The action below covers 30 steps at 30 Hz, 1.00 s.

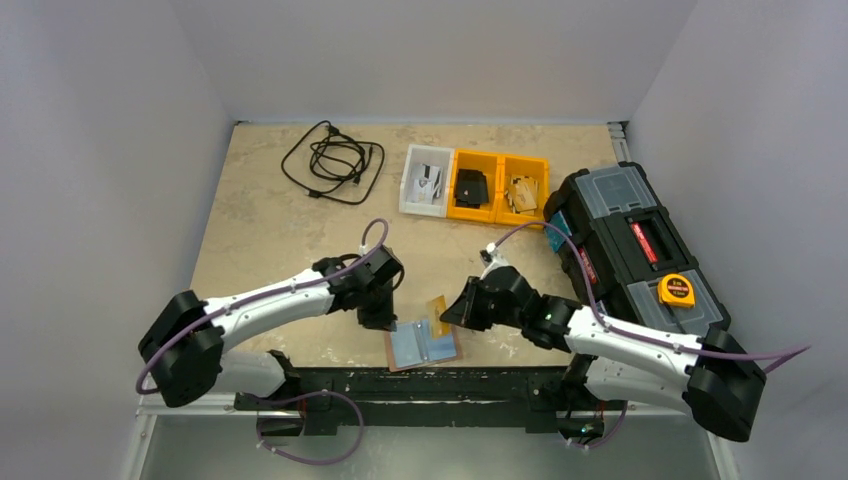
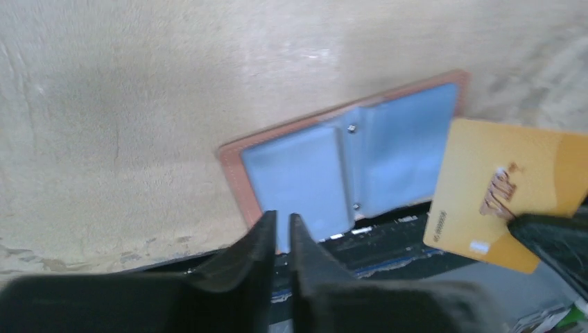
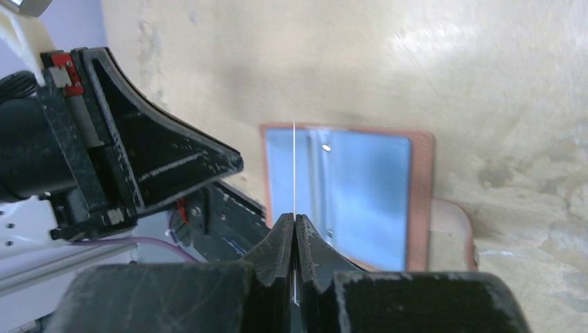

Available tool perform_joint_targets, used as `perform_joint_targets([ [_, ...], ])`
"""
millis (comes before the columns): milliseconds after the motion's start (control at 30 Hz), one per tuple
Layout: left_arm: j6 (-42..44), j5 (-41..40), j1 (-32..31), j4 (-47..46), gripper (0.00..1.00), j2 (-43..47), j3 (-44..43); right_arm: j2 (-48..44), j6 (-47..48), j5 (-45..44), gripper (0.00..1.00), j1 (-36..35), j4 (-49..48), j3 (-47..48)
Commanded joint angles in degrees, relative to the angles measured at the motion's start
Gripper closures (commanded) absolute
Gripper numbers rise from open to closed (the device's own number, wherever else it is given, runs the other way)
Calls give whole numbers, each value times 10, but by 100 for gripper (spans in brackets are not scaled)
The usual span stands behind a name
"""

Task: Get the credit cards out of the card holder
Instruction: Remove the credit card from the card holder, then place the credit card in the storage box.

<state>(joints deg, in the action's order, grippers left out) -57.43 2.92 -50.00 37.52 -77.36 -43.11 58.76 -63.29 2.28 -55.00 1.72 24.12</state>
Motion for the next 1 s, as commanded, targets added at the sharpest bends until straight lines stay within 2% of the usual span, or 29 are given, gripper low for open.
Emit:
perform_joint_targets([
  [0, 31, -27, 0, 45, 80, 72, -64, -20, 42, -43, 100, 16, 76, 78],
  [67, 36, -55, 1, 73, 53, 98, -78, -20, 62, -46, 100, 38, 97, 98],
  [100, 38, -64, 1, 85, 44, 109, -85, -19, 73, -45, 100, 56, 107, 109],
  [200, 42, -81, 2, 113, 26, 143, -97, -9, 119, -41, 100, 119, 139, 155],
  [233, 44, -83, 2, 118, 23, 153, -99, -2, 138, -43, 100, 141, 152, 175],
  [433, 52, -85, 5, 141, 20, 195, -102, 84, 248, -88, 100, 271, 227, 317],
  [533, 59, -86, 7, 152, 20, 209, -105, 134, 292, -156, 100, 315, 255, 387],
  [733, 71, -84, 10, 170, 19, 226, -116, 250, 350, -297, 100, 341, 289, 520],
  [967, 73, -86, 10, 186, 20, 253, -126, 375, 399, -388, 100, 347, 297, 612],
])
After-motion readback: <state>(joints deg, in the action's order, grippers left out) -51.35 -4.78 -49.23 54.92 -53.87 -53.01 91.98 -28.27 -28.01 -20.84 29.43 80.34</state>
